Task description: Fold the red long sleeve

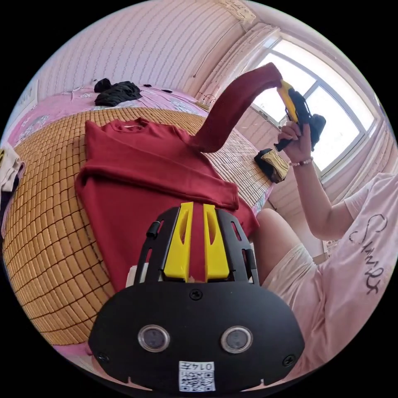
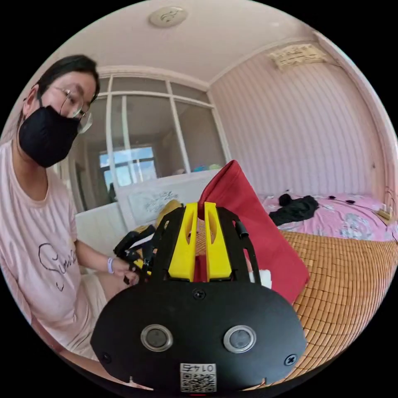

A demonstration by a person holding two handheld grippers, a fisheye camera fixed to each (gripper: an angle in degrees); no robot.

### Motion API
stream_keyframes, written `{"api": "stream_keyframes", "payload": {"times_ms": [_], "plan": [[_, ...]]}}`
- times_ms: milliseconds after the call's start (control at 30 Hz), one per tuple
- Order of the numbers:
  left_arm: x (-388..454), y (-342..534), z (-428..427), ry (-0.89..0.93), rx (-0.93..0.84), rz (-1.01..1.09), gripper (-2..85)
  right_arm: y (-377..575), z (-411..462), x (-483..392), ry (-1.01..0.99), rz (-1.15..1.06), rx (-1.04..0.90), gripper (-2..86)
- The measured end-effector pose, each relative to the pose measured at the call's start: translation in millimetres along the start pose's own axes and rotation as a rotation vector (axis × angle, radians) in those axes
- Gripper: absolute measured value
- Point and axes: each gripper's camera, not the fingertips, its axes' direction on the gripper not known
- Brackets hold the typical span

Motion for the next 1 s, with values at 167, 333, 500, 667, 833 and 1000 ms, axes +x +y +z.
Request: {"api": "stream_keyframes", "payload": {"times_ms": [167, 333, 500, 667, 833, 1000], "plan": [[-31, 44, -49, -0.149, 0.036, -0.189, 6.6, 70, 108, -48, -0.29, 0.145, -0.346, 6.6], [-44, 60, -50, -0.206, 0.009, -0.279, 6.7, 111, 133, -55, -0.295, 0.367, -0.391, 6.5], [-42, 35, -23, -0.202, -0.036, -0.243, 8.0, 116, 152, -43, -0.054, 0.381, -0.554, 7.2], [-25, 14, 15, -0.316, -0.196, -0.114, 9.0, 102, 163, 19, 0.364, 0.38, -0.577, 11.1], [7, 8, 31, -0.487, -0.268, 0.041, 9.2, 89, 168, 100, 0.662, 0.471, -0.513, 13.6], [38, 7, 5, -0.428, -0.161, 0.105, 8.1, 93, 176, 162, 0.782, 0.543, -0.552, 13.6]]}}
